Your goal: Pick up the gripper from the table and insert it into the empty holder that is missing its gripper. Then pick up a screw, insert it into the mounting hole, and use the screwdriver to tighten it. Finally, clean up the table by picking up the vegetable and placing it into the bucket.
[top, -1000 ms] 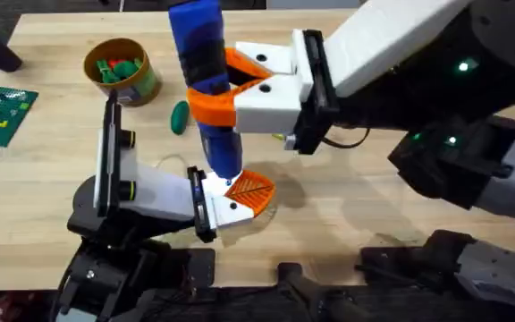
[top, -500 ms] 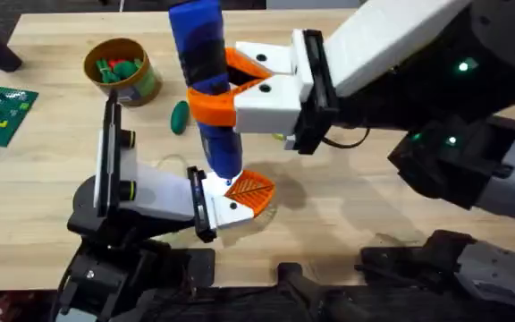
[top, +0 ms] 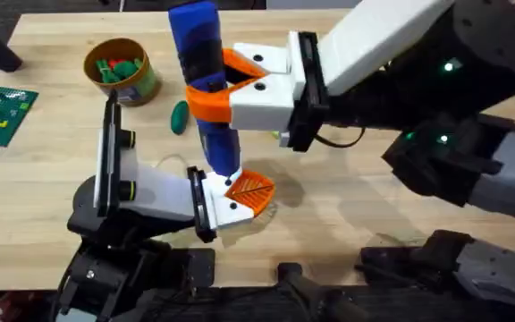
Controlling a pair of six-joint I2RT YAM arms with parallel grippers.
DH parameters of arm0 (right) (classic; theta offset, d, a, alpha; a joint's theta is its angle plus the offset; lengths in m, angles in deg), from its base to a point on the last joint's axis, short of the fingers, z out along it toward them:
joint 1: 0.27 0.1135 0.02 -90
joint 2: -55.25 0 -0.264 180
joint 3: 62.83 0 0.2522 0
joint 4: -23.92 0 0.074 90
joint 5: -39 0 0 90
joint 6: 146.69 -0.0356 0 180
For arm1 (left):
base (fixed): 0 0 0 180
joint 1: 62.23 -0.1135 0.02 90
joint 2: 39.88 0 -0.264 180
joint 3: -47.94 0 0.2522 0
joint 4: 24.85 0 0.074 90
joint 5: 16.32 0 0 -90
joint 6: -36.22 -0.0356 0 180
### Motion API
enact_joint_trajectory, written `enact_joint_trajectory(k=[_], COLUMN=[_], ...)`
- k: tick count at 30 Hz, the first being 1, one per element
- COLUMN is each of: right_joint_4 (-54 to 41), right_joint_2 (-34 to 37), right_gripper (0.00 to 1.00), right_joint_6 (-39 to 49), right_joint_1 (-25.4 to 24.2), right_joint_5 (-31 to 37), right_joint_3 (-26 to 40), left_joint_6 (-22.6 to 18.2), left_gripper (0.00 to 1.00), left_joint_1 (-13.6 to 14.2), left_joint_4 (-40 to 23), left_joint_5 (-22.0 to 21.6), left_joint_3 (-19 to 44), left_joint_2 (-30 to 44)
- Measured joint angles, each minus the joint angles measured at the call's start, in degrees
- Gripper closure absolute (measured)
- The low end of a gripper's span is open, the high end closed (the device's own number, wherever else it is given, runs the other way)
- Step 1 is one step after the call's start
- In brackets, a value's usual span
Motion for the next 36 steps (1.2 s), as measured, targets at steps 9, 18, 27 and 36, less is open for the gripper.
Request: enact_joint_trajectory(k=[9, 18, 27, 36], right_joint_4=[0.0, 0.0, 0.0, 0.0], right_joint_2=[0.0, 0.0, 0.0, 0.0], right_gripper=[0.954, 0.954, 0.954, 0.954], right_joint_6=[0.0, 0.0, 0.0, 0.0], right_joint_1=[0.0, 0.0, 0.0, 0.0], right_joint_5=[0.5, 0.2, -1.1, -1.1], right_joint_3=[0.0, 0.0, 0.0, 0.0], left_joint_6=[0.0, 0.0, 0.0, 0.0], left_gripper=[0.984, 0.984, 0.984, 0.982], left_joint_1=[0.0, 0.0, 0.0, 0.0], left_joint_4=[0.0, 0.0, 0.0, 0.0], left_joint_5=[0.0, 0.0, 0.0, 0.0], left_joint_3=[0.0, 0.0, 0.0, 0.0], left_joint_2=[0.0, 0.0, 0.0, 0.0])
